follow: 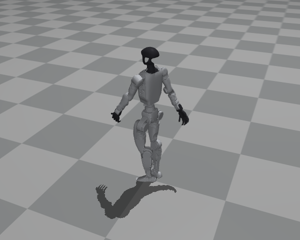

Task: In place motions

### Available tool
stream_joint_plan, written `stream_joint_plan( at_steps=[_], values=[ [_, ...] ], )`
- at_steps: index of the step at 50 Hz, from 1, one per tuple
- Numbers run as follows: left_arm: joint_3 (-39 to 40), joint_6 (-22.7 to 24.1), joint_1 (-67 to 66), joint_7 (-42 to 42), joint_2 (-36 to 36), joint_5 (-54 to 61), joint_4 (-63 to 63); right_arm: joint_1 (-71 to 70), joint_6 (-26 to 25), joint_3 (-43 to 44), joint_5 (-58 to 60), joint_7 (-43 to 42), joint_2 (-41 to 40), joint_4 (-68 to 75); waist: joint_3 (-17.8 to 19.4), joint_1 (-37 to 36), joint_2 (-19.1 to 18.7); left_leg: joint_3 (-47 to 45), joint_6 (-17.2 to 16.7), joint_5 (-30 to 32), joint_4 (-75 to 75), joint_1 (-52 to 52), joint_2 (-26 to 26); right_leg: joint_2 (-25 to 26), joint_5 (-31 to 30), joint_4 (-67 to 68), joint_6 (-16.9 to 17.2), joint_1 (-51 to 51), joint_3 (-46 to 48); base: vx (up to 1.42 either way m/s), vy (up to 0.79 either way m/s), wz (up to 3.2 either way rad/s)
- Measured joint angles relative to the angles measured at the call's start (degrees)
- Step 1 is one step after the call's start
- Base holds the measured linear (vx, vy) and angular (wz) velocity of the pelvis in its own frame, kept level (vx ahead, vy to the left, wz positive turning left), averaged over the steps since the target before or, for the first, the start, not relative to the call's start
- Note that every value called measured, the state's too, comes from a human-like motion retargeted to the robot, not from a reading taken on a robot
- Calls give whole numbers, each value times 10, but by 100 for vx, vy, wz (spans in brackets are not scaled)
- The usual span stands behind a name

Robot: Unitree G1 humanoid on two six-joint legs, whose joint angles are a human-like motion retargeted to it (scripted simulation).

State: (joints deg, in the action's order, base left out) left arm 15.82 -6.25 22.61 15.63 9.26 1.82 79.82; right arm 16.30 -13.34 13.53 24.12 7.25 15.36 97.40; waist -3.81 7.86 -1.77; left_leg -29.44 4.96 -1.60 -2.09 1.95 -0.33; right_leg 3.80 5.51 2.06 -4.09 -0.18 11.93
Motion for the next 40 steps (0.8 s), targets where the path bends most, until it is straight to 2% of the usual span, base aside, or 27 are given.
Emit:
stream_joint_plan(
  at_steps=[4, 11, 16, 19, 23, 26, 30, 35, 40],
  values=[
    [-12, -4, 17, -11, 15, -13, -50, -11, -18, -1, -56, 5, 4, 0, 5, 12, -3, 2, -12, 3, 7, -2, 0, 1, -4, 0, 0, -7, -8, -4, 1, -10],
    [-18, 6, -25, -20, -10, -44, -73, -78, 11, -52, -89, -3, -27, 0, 9, 0, -7, 21, -11, 3, 13, -10, -7, -5, -9, -2, -2, -16, -14, -3, 3, -2],
    [-1, 13, -101, -32, -46, -58, 3, -162, -9, -178, -119, -49, -64, 0, 8, -8, -16, 15, -1, 2, 4, -7, -7, -5, -7, -2, -4, -13, 2, -1, 5, 26],
    [23, 14, -160, -61, -53, -59, 79, -236, -4, -241, -94, -31, -90, -4, 8, -16, -13, 21, 2, 3, 3, -5, -10, -8, -6, -2, -4, -10, 9, 1, 1, 22],
    [47, 26, -257, -118, -40, -52, 159, -316, 27, -251, -43, 24, -124, -91, 9, -22, -9, 29, 3, 3, 4, -3, -12, -11, -4, -2, -5, -6, 17, 2, -1, 15],
    [70, 33, -344, -145, -27, -63, 176, -361, 54, -252, -63, 48, -142, -182, 8, -21, -12, 32, 3, 3, 3, -4, -12, -10, -2, -1, -5, -6, 20, 0, 0, 0],
    [104, 24, -443, -96, -9, -95, 171, -407, 87, -247, -113, 69, -159, -281, 8, -16, -17, 36, 4, 3, 2, -6, -11, -9, 0, 0, -4, -8, 21, 0, 0, 0],
    [140, -17, -510, 9, 18, -135, 164, -428, 104, -244, -120, 80, -157, -350, 7, -15, -15, 47, 5, 4, 3, -8, -12, -10, 3, -1, -4, -4, 30, 2, 1, 21],
    [150, -40, -499, 11, 31, -108, 176, -399, 111, -259, -83, 79, -139, -347, 5, -11, -10, 56, 7, 5, 4, -10, -14, -11, 5, -2, -3, -1, 38, 1, 0, 8]
  ],
)
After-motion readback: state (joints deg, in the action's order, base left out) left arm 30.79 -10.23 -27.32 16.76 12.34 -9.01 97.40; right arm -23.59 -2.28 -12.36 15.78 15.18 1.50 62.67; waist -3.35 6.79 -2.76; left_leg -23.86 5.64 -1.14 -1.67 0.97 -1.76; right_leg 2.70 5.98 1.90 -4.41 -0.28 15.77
